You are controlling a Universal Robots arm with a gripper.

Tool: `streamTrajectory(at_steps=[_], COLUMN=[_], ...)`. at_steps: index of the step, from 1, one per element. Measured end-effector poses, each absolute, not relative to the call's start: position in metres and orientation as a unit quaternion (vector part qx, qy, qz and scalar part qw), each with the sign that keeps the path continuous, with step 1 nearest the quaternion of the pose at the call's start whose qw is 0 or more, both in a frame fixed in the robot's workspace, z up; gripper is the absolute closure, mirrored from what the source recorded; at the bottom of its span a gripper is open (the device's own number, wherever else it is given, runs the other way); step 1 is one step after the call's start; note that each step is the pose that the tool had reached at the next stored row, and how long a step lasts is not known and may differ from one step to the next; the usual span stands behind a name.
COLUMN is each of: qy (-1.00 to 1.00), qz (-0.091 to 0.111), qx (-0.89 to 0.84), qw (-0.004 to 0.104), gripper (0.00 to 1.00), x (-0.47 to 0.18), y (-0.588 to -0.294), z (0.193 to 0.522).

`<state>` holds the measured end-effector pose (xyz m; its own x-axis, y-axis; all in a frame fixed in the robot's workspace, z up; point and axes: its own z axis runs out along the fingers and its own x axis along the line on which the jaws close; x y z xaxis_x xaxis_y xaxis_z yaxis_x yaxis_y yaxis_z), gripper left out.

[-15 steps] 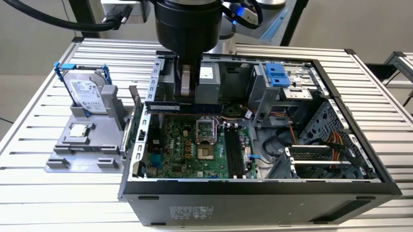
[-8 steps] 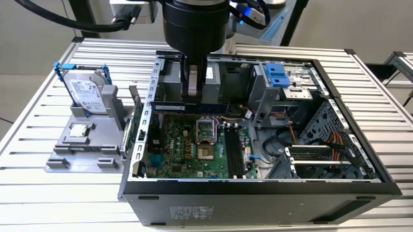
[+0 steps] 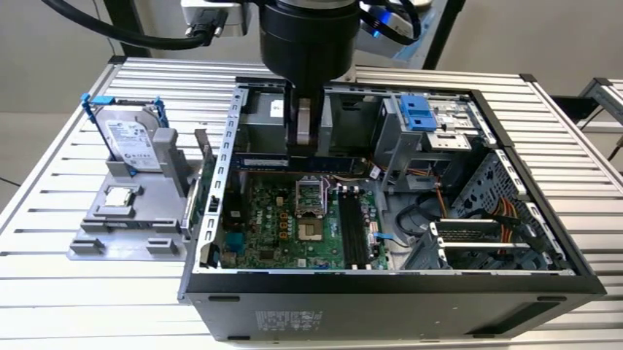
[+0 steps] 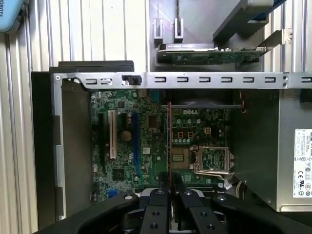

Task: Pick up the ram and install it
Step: 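Pick up the ram and move it above insertion slot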

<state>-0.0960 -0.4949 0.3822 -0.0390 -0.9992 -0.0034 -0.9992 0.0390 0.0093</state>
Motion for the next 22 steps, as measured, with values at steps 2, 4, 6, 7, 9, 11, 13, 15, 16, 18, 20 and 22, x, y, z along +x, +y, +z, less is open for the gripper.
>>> streamTrajectory(at_steps=[2,4,6,7,9,11,13,15,16,18,20,22], qy=[-0.721,-0.721,-0.721,-0.721,-0.721,-0.721,-0.721,-0.721,-0.721,-0.721,-0.721,-0.721], qz=[-0.005,-0.005,-0.005,-0.005,-0.005,-0.005,-0.005,-0.005,-0.005,-0.005,-0.005,-0.005], qx=[0.693,0.693,0.693,0.693,0.693,0.693,0.693,0.693,0.693,0.693,0.693,0.693], qw=[0.002,0.002,0.002,0.002,0.002,0.002,0.002,0.002,0.002,0.002,0.002,0.002], gripper=[1.00,1.00,1.00,1.00,1.00,1.00,1.00,1.00,1.00,1.00,1.00,1.00], x=[-0.093,-0.091,-0.089,-0.087,-0.085,-0.082,-0.080,-0.078,-0.076,-0.074,-0.071,-0.069], y=[-0.495,-0.495,-0.495,-0.495,-0.495,-0.495,-0.495,-0.495,-0.495,-0.495,-0.495,-0.495], z=[0.382,0.382,0.382,0.382,0.382,0.382,0.382,0.382,0.382,0.382,0.382,0.382])
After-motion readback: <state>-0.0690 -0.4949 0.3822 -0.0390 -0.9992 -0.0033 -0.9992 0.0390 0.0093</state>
